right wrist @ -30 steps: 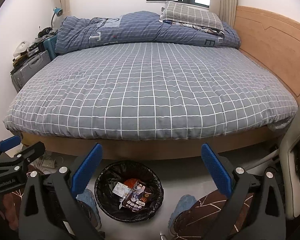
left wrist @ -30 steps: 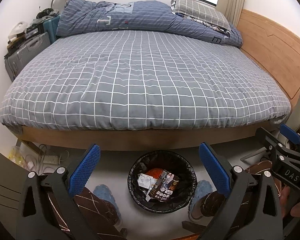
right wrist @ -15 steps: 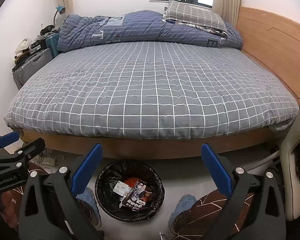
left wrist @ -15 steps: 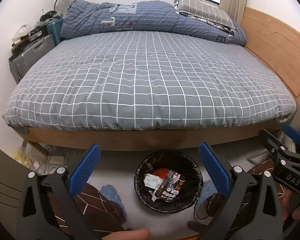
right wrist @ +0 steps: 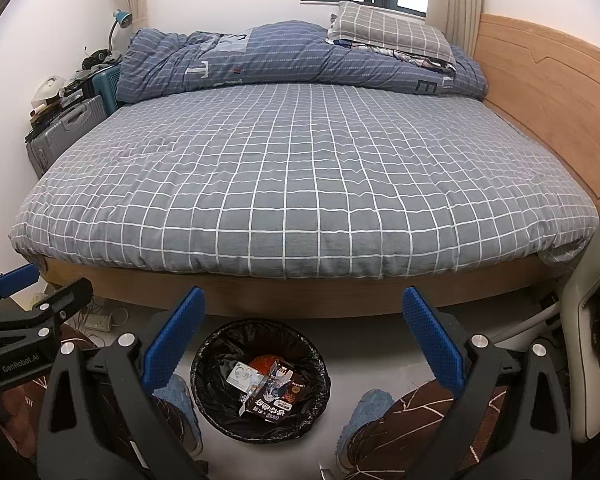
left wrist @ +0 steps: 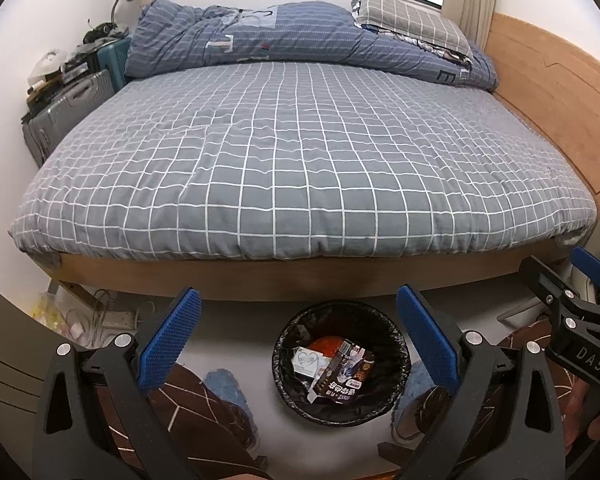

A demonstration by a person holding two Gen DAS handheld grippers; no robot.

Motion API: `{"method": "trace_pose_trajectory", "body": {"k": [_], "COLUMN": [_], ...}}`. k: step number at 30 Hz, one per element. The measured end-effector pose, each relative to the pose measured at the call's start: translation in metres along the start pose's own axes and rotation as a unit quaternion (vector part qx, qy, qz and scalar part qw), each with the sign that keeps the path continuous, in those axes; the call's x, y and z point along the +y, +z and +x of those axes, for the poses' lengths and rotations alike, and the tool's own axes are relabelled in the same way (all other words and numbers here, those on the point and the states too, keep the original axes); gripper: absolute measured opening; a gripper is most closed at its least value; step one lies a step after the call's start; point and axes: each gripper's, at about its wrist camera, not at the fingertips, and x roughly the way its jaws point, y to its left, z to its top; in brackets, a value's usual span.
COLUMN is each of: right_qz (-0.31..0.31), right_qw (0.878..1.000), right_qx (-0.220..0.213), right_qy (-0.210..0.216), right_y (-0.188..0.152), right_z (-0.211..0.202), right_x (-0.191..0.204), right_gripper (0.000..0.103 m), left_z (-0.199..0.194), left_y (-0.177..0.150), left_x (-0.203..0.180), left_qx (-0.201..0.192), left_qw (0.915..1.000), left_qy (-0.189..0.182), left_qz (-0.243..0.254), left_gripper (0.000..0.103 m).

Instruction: Collect trash

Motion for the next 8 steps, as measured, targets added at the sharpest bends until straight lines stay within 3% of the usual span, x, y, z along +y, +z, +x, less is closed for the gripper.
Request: {"method": "trace_pose_trajectory", "body": {"k": [8], "right_qz": [0.000], "right_qw": [1.000], "right_qx": [0.001], "right_qy": [0.002], "right_y": [-0.0003], "right_z": [0.0007], "right_x": [0.0010], "right_gripper": [0.095], "left_z": [0.0028], "left_y": [0.0016], "left_x": [0.0028], "left_qx": [0.009], "left_qw": [0.9999], "left_qy": [-0.012], "left_qz": [-0.008], "left_gripper": [0.097]}}
